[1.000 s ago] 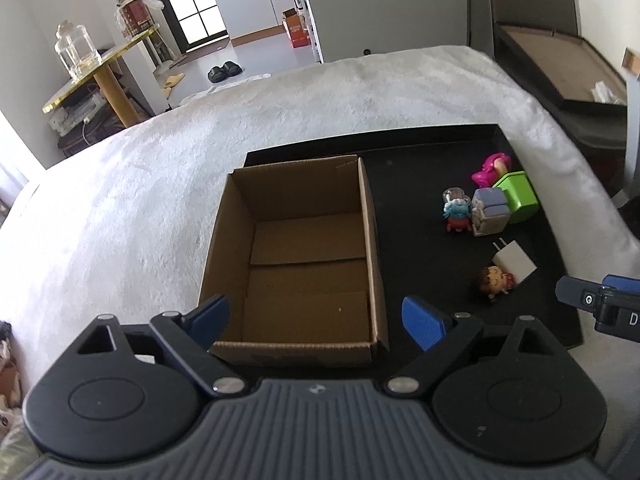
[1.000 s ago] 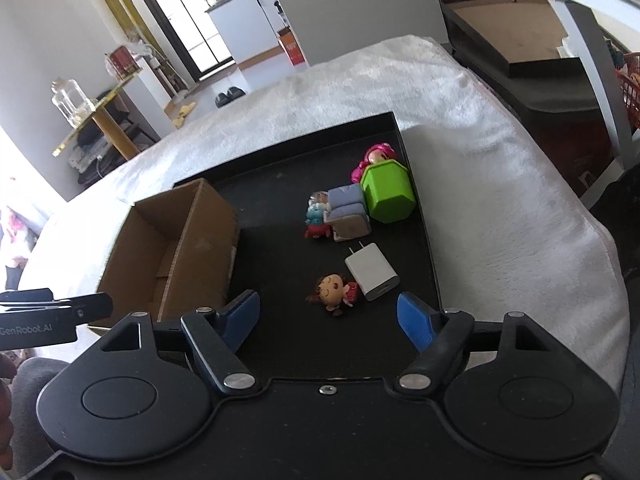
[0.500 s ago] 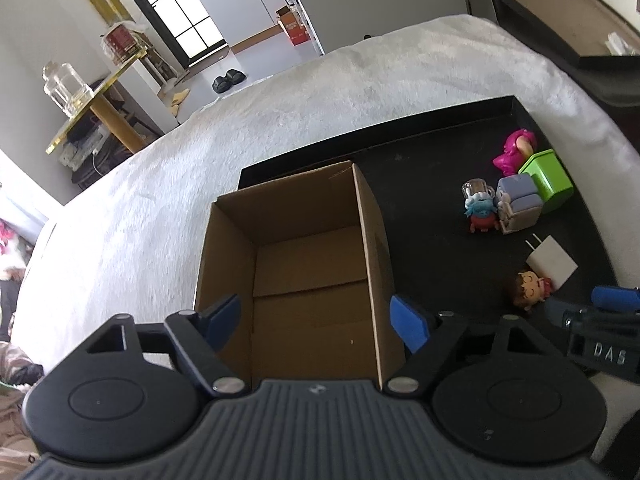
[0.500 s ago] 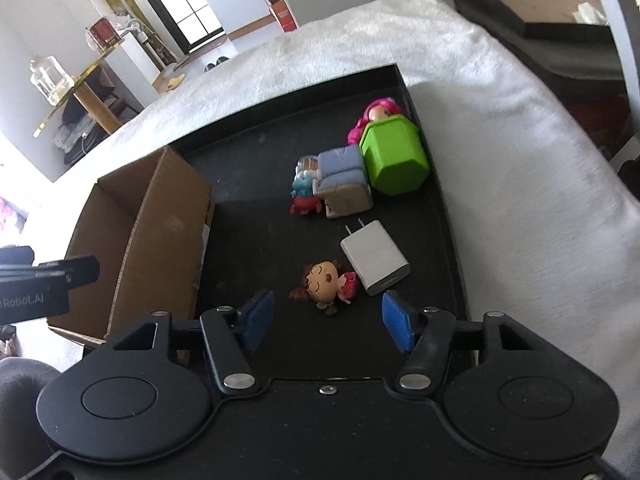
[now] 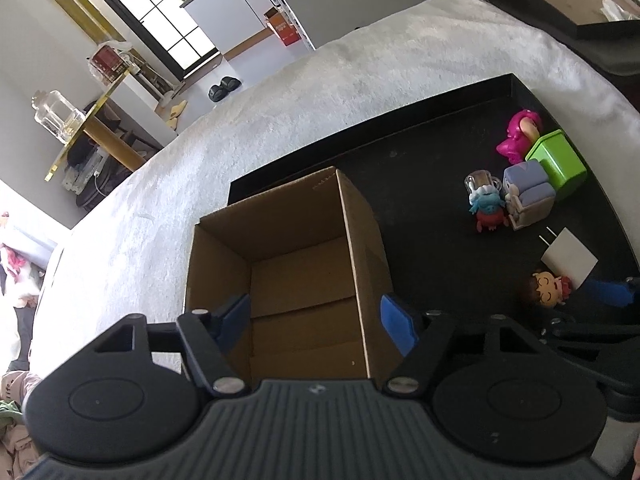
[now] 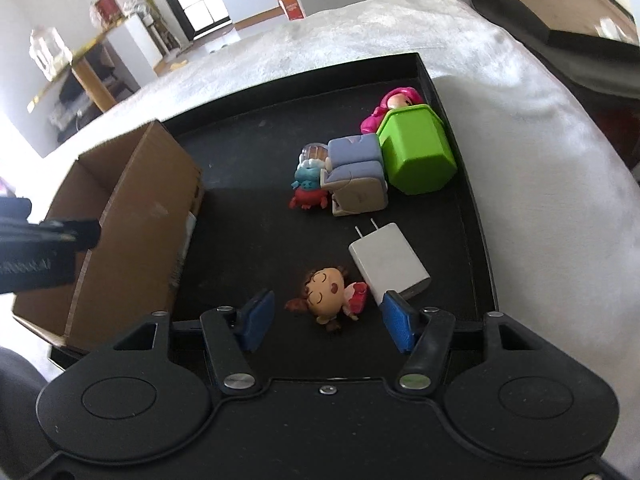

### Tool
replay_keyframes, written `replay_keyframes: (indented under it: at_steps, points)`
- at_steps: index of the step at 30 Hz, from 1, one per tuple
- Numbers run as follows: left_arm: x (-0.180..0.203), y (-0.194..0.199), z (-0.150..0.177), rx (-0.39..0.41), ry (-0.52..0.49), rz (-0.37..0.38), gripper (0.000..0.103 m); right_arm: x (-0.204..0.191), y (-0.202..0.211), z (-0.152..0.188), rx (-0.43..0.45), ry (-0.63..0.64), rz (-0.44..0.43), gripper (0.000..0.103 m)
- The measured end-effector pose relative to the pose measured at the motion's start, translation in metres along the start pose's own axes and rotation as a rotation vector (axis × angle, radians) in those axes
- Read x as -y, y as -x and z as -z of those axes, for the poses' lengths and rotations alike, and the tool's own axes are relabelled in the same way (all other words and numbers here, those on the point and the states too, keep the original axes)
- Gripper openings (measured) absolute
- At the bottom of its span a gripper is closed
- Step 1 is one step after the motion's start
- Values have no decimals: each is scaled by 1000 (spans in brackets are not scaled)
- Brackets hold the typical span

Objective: Organize rigid objects
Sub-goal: 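Move the right gripper down to the doll figurine and close on it, then lift the doll figurine with the right gripper and carry it over the box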

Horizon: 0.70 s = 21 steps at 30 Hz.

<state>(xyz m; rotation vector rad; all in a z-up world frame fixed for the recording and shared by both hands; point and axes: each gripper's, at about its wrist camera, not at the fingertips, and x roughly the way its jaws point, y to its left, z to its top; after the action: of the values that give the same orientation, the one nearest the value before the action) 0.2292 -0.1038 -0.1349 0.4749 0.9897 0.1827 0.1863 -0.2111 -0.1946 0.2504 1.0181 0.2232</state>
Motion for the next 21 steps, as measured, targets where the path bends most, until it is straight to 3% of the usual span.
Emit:
replay_keyframes:
  at_steps: [4, 7, 21]
  points:
    - [2, -6, 1, -8, -9, 5, 72, 0, -10, 0, -25, -11, 8, 59]
    - [5, -9, 2, -20, -13, 5, 72, 0, -16, 2, -22, 0, 2, 46]
    - [6, -5, 9, -9, -32, -11, 69, -2, 3, 7, 20, 1, -6, 44]
